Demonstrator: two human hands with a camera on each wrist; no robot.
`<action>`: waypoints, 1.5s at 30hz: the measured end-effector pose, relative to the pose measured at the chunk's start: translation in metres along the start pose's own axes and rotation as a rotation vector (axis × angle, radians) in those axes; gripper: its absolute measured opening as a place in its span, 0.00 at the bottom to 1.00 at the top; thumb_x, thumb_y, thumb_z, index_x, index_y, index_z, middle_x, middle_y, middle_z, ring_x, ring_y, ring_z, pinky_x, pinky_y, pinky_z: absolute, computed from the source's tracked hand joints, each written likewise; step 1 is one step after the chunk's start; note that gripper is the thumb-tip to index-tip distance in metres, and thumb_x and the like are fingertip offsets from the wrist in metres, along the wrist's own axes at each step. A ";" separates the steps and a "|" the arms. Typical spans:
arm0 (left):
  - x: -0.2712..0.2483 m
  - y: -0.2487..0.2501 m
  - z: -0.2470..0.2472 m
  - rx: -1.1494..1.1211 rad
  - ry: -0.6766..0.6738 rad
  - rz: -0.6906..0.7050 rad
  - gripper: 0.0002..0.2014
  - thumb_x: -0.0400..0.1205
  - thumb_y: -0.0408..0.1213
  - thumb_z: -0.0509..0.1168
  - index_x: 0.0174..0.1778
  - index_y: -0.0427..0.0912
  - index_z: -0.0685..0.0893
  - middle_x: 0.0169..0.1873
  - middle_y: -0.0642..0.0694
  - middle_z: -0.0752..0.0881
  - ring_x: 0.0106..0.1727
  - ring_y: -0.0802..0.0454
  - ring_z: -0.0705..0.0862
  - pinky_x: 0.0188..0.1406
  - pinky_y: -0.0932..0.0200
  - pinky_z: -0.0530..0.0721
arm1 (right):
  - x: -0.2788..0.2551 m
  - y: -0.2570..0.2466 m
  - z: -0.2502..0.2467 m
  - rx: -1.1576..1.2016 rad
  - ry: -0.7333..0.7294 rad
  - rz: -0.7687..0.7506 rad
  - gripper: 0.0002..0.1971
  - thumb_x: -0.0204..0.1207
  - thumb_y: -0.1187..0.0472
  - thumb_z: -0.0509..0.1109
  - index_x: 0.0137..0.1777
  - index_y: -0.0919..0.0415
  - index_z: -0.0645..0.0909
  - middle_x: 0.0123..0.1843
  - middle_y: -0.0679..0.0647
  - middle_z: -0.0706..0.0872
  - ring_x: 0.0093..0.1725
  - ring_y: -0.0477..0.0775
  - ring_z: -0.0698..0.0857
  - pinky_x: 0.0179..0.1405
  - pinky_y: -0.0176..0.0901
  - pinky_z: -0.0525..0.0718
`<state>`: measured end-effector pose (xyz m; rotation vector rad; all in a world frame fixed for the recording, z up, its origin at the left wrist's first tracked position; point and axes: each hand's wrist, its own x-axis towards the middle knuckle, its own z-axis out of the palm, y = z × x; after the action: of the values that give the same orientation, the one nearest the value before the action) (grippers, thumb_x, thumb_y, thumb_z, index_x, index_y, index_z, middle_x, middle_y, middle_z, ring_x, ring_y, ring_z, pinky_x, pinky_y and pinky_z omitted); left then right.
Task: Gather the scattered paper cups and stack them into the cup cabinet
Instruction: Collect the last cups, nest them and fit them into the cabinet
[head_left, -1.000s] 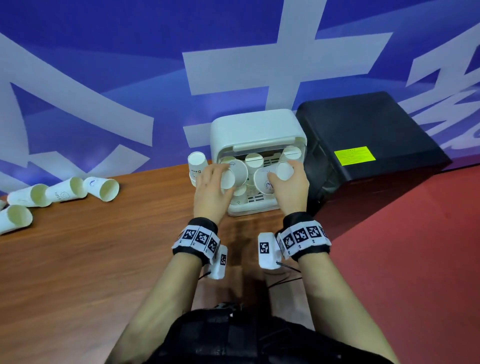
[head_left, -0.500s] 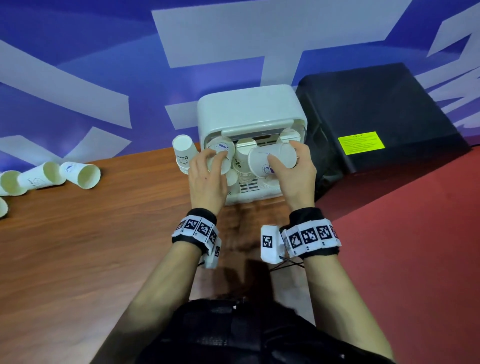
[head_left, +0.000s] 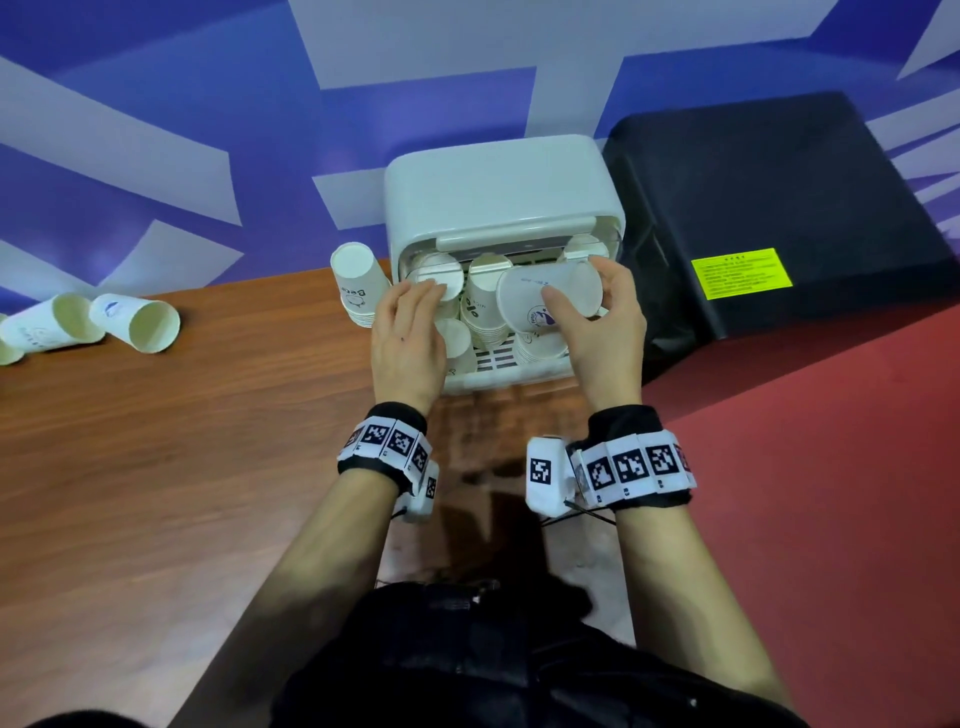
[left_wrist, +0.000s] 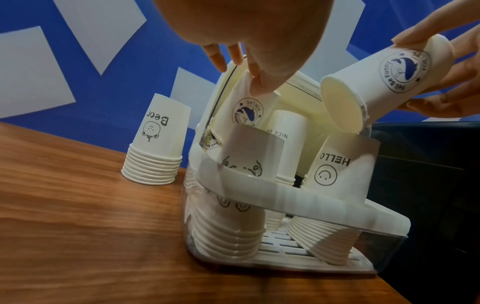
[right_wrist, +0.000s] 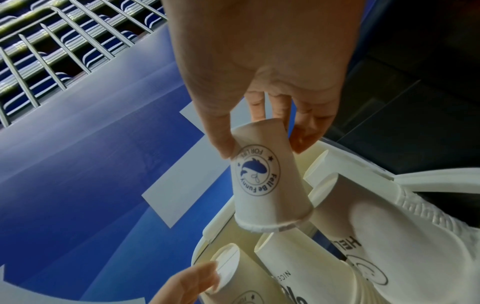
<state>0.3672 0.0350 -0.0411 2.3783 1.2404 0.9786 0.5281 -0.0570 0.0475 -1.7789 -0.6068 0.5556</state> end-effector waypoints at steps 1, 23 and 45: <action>0.000 0.000 0.001 -0.002 -0.013 -0.001 0.25 0.72 0.20 0.60 0.67 0.35 0.80 0.65 0.40 0.81 0.69 0.40 0.73 0.72 0.45 0.71 | 0.001 0.000 0.001 0.002 -0.001 0.000 0.24 0.71 0.58 0.77 0.66 0.56 0.77 0.59 0.48 0.83 0.58 0.46 0.80 0.63 0.47 0.81; 0.020 0.006 -0.010 0.011 -0.499 -0.387 0.39 0.72 0.23 0.58 0.80 0.55 0.64 0.81 0.57 0.62 0.74 0.44 0.72 0.65 0.44 0.77 | -0.004 0.004 0.016 0.000 -0.074 -0.050 0.25 0.73 0.57 0.76 0.69 0.58 0.75 0.63 0.49 0.81 0.63 0.47 0.79 0.61 0.41 0.82; -0.050 -0.059 -0.067 -0.151 -0.096 -0.456 0.28 0.75 0.23 0.57 0.71 0.48 0.76 0.65 0.49 0.79 0.61 0.50 0.80 0.60 0.51 0.79 | -0.014 0.045 0.116 -0.196 -0.070 -0.370 0.17 0.73 0.59 0.73 0.57 0.54 0.70 0.61 0.63 0.79 0.63 0.65 0.77 0.61 0.65 0.78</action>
<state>0.2657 0.0252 -0.0453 1.8822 1.5181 0.7704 0.4483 0.0060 -0.0255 -1.7752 -1.0417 0.3114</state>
